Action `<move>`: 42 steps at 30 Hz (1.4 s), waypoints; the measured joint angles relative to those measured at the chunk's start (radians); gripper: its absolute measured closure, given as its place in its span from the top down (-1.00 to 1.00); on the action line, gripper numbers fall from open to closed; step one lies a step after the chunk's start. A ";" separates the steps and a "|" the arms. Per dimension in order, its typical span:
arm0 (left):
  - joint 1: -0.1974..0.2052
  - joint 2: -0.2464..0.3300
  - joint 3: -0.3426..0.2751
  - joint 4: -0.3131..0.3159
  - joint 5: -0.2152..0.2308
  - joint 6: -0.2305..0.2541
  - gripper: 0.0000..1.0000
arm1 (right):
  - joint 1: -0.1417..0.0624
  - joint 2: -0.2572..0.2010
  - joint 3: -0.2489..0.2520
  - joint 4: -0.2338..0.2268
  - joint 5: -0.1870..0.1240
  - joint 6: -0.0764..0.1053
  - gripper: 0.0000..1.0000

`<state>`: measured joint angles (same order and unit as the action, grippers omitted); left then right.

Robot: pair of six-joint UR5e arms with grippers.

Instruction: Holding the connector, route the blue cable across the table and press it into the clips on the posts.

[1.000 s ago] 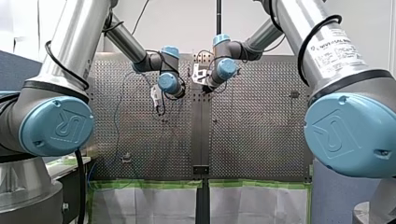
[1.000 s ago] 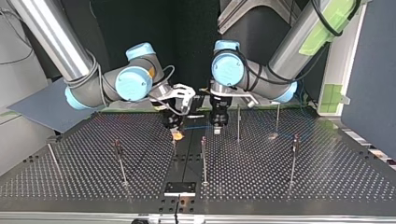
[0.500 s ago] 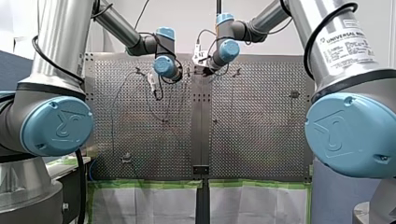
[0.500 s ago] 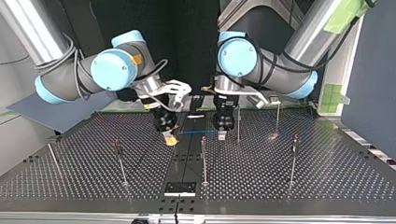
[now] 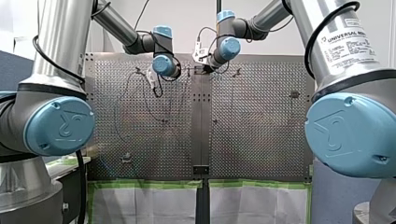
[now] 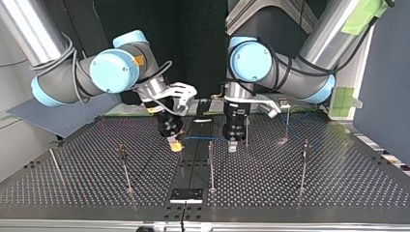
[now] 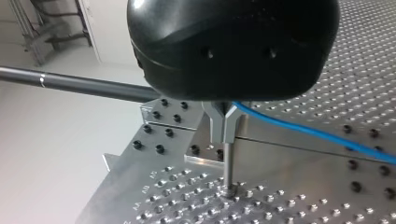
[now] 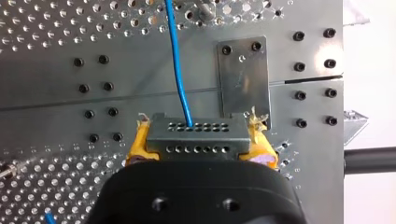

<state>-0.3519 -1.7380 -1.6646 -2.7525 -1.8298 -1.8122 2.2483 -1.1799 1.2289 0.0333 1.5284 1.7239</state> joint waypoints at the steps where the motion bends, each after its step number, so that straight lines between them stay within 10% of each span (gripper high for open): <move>1: 0.003 -0.003 0.004 0.002 0.004 0.001 -1.00 | -0.001 0.001 0.000 -0.001 -0.007 0.000 -1.00; 42: 0.075 -0.200 0.204 -0.039 0.053 0.018 -0.95 | -0.117 0.085 -0.077 -0.010 -0.074 0.017 -1.00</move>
<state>-0.2769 -1.9376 -1.4603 -2.7914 -1.7770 -1.7939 2.1309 -1.0946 1.1517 0.0228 1.4547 1.7413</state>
